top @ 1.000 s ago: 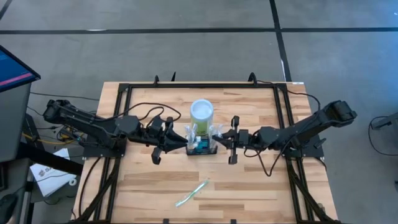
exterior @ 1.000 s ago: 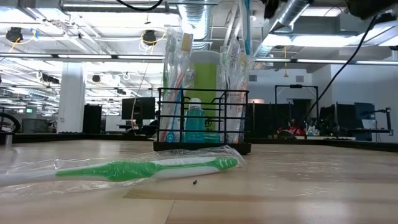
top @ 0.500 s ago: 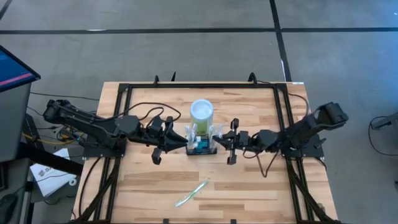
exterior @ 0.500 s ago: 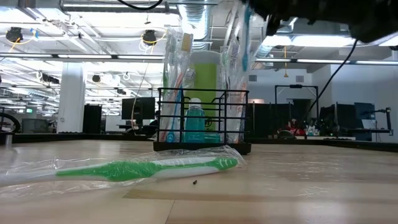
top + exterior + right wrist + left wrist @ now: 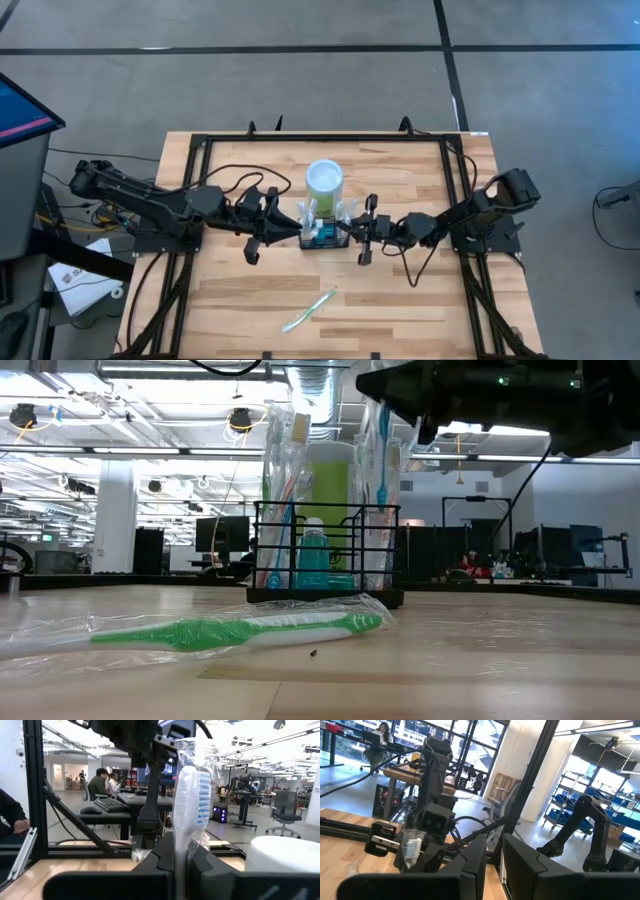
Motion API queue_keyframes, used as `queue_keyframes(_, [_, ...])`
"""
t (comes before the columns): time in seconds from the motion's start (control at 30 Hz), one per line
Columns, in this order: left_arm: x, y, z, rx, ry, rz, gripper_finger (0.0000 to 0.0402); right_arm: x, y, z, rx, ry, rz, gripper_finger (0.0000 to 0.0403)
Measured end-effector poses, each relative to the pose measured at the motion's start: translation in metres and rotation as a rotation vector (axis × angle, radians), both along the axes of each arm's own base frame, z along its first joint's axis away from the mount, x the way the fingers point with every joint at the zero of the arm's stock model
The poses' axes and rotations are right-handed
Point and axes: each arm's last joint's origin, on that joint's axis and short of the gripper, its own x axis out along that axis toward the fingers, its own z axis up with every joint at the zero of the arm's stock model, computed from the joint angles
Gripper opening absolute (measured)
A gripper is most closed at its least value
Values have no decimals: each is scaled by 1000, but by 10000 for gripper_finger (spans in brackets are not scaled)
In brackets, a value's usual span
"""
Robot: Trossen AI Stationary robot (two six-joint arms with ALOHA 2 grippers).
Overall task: Pick & Place toothbrushing station
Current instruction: Put the blue toothbrush into the wire organizer
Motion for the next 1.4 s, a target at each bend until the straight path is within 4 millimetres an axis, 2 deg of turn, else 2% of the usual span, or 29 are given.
queue_keyframes(0.17, [0,0,0,0,0,0,61,-5,-2,-6,17,18,4,1])
queue_keyframes(0.57, [0,0,0,0,0,0,61,-6,-2,-8,15,25,5,1])
queue_keyframes(0.8, [0,0,0,1,1,0,61,0,0,-32,23,-5,4,1])
queue_keyframes(1.03, [0,0,0,1,1,0,61,6,3,-53,26,60,-17,1])
queue_keyframes(1.4, [0,0,0,1,1,0,61,6,2,-52,34,54,-35,2])
